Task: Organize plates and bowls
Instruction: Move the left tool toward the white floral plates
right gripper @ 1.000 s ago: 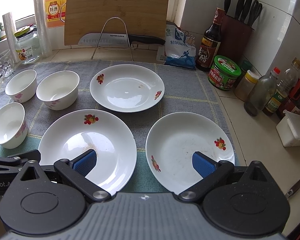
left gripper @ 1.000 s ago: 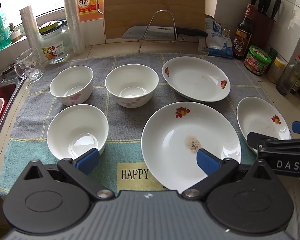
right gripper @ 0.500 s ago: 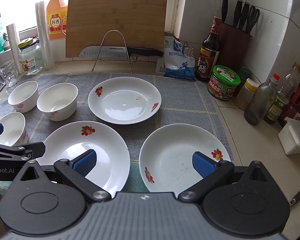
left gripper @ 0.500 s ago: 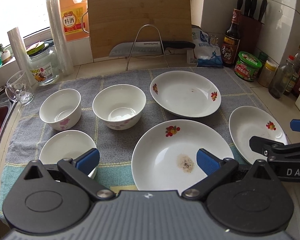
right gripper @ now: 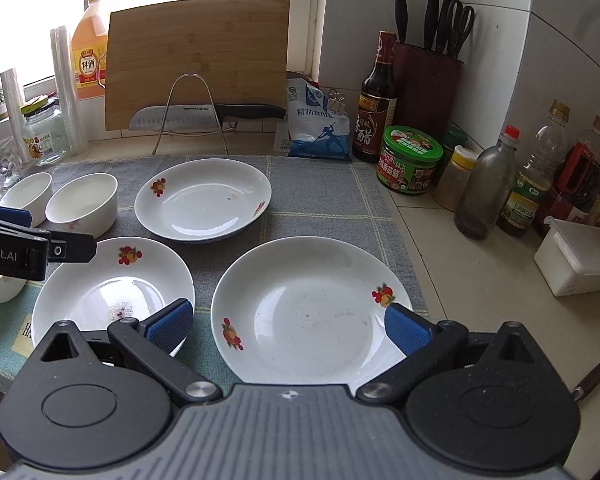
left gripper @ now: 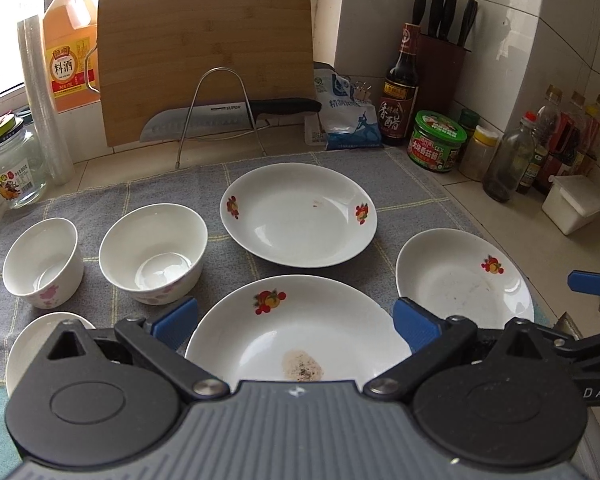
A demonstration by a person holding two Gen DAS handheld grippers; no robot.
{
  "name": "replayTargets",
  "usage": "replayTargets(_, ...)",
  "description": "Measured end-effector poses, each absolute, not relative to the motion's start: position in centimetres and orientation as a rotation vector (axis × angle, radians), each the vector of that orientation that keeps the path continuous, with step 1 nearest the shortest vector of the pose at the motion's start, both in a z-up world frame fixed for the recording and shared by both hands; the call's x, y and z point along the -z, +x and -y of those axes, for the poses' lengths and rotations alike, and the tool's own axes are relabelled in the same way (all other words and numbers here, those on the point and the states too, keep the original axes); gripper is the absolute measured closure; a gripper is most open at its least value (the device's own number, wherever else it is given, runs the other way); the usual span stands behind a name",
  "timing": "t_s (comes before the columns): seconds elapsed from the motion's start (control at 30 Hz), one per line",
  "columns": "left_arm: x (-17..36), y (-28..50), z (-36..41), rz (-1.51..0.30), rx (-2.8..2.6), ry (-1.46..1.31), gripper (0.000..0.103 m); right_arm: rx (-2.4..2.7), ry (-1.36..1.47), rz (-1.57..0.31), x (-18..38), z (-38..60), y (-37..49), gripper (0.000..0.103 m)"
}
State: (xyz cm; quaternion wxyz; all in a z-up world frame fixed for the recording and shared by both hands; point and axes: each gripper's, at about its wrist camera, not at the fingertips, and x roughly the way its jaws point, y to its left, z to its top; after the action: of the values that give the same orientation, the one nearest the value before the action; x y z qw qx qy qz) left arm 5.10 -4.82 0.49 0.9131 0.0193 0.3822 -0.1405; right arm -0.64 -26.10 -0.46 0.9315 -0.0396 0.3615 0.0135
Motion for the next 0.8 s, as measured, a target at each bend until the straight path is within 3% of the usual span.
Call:
replayTargets(0.5,0.6,7.9,8.9,-0.866,0.426,0.044,0.001,-0.072,-0.020,-0.821,7.0,30.1,-1.6,0.000)
replayTargets(0.8,0.4,9.3,10.1,-0.807,0.432,0.076,0.001,-0.110,-0.040,-0.842,10.1,30.4,0.0,0.000)
